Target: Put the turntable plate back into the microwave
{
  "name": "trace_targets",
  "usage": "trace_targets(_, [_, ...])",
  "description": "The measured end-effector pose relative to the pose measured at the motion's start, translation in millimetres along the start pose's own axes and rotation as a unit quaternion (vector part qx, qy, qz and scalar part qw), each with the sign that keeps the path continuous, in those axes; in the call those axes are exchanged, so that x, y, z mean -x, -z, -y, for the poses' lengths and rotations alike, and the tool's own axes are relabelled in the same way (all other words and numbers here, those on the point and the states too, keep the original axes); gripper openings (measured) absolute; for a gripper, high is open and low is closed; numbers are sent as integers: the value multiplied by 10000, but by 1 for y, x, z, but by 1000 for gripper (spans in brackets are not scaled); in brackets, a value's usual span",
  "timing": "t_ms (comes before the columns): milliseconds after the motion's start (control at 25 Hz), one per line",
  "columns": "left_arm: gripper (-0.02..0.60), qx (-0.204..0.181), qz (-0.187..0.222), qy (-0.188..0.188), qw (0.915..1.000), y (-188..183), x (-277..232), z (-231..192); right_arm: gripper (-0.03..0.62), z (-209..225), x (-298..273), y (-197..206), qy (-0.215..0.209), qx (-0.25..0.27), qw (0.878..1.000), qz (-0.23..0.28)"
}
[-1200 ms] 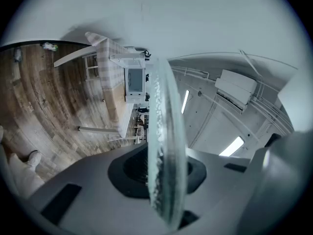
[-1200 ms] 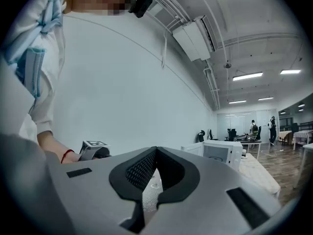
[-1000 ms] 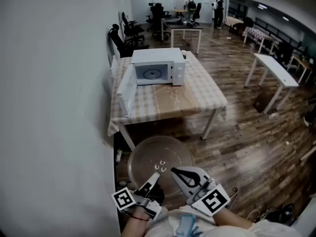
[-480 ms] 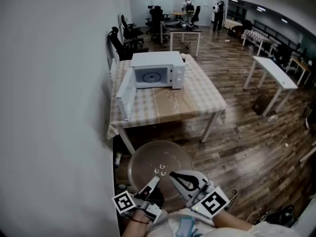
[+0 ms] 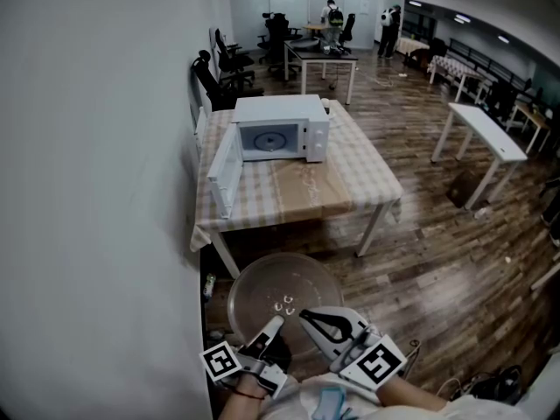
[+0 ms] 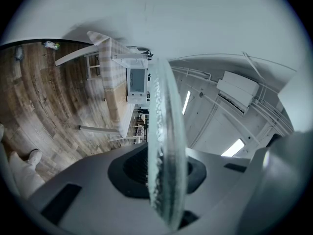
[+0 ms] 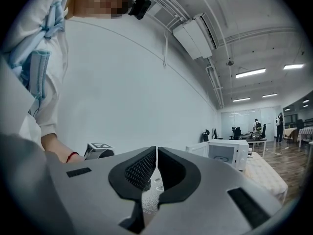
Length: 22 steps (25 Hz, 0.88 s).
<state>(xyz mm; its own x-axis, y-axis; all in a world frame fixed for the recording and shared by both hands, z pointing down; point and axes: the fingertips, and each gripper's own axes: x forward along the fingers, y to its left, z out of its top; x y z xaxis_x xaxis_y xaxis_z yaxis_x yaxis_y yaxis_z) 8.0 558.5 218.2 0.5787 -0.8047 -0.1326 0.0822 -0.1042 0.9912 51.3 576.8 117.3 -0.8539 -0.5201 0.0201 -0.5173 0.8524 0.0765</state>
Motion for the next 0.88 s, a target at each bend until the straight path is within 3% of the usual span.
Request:
trace_targets(560, [49,71,6,57,10000,-18,-8,4,34,5,-11,5,121,18,9999,-105])
trace_targets(880, [48,-64,121,158,9998,-57,-69,14,34,59,-32,3,232,-28,9997,-28])
